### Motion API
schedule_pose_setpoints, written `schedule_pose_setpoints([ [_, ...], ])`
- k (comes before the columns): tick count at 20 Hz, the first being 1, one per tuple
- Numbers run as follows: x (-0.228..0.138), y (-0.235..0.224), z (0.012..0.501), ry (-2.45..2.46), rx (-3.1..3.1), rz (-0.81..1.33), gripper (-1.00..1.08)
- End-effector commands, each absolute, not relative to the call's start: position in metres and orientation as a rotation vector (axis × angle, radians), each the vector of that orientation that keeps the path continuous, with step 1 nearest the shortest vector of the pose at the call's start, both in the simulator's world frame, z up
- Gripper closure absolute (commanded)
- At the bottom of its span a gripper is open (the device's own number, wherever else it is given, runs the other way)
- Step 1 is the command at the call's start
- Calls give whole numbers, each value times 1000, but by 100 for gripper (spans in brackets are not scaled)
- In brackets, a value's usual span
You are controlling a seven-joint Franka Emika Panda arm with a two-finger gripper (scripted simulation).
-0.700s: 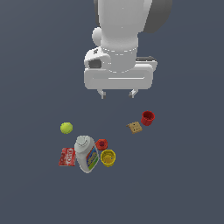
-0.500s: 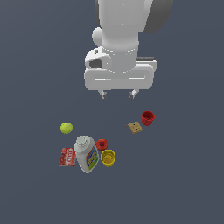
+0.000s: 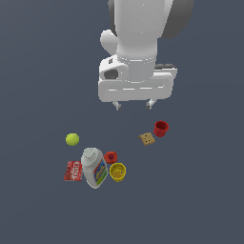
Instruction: Pick up a designated object from a clutter of objects.
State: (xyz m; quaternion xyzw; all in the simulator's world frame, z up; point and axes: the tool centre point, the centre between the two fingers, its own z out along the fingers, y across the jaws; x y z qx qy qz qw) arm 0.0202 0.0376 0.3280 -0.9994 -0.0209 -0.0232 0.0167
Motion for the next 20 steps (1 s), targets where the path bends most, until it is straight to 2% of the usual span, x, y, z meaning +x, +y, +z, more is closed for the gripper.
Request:
schedule_pose_setpoints([
  [1,21,37,327,-64,-3107,-72,-92],
  [11,45,31,300,-47,-3110,-62,-92],
  [20,88,15,238,-15,-3118,-41,-92],
])
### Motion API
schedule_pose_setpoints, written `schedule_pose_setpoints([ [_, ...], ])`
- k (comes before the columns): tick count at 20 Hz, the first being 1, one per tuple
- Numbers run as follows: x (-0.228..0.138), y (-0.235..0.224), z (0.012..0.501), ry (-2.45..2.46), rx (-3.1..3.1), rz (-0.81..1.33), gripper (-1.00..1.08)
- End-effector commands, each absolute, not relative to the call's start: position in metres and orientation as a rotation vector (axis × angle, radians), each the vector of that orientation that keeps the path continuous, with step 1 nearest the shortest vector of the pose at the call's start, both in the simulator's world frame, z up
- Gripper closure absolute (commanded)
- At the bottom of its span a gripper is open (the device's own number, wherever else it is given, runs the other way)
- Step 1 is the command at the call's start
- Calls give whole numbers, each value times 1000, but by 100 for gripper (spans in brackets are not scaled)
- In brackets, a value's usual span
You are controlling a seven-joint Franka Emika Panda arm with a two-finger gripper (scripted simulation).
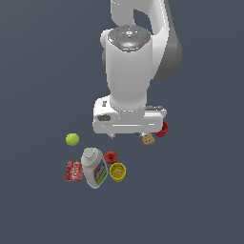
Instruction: Pick up a designated object from a clutter of objects.
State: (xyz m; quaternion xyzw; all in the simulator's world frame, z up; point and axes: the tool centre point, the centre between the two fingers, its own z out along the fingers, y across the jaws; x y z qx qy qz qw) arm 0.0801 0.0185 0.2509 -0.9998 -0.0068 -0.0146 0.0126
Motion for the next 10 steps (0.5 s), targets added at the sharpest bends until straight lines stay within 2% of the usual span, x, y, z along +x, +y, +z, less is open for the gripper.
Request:
schedule_pose_setpoints([
  [1,92,13,229,-11,-3119,-38,-92],
  [10,125,-6,150,20,-3132,-15,-92],
])
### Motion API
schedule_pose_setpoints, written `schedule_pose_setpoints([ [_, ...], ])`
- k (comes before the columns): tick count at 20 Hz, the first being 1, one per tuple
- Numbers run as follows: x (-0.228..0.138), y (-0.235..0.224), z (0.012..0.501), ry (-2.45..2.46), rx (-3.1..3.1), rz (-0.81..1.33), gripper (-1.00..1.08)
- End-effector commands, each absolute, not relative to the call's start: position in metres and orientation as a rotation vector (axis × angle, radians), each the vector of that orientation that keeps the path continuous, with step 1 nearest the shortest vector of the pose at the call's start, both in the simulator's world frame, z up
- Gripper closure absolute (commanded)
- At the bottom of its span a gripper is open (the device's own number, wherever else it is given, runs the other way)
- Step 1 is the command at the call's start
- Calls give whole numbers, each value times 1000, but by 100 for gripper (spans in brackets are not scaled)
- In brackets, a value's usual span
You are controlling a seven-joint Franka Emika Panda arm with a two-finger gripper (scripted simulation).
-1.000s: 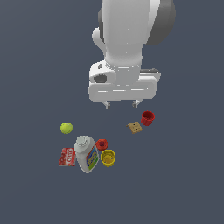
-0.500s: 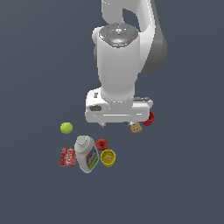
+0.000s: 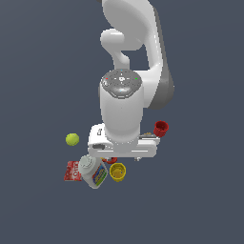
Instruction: Pick up a designated object from a clutter of objects.
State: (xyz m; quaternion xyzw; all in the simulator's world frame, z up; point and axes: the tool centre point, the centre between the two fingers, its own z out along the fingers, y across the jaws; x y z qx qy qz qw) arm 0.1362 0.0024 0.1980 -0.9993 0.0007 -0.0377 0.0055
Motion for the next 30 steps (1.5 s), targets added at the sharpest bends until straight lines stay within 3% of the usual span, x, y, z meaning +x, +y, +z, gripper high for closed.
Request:
schedule_pose_setpoints([
  [1,128,-7,142,23,-3133,-13,-92],
  [30,138,-18,46,37,-3141,1,-92],
])
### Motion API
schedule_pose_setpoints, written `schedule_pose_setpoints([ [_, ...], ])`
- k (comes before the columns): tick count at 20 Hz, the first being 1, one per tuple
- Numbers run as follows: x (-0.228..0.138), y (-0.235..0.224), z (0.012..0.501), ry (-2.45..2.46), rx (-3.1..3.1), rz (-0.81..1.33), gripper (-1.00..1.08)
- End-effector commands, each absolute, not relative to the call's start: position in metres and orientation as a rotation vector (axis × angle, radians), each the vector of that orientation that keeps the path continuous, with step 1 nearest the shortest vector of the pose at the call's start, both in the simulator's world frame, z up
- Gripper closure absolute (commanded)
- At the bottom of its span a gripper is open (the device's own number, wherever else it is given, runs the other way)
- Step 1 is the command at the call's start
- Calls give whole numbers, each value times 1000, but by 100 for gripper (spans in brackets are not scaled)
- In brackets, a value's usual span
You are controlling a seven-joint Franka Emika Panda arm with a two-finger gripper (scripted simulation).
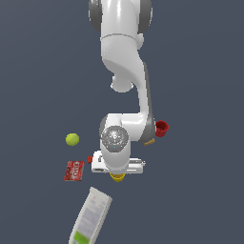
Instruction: Pick up a designated object from a clutter of objects.
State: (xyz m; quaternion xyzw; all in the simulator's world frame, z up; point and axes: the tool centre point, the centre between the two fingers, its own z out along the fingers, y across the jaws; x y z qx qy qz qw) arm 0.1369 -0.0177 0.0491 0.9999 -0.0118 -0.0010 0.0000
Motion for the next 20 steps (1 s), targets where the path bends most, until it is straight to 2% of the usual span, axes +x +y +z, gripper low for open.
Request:
schedule_pose_setpoints([
  [1,138,-18,46,-37,3141,-1,-92],
  [3,139,-18,46,-37,3141,-1,-92],
  [4,139,-18,46,-37,3141,-1,108],
  [20,134,-21,52,-37,3141,-1,108],
])
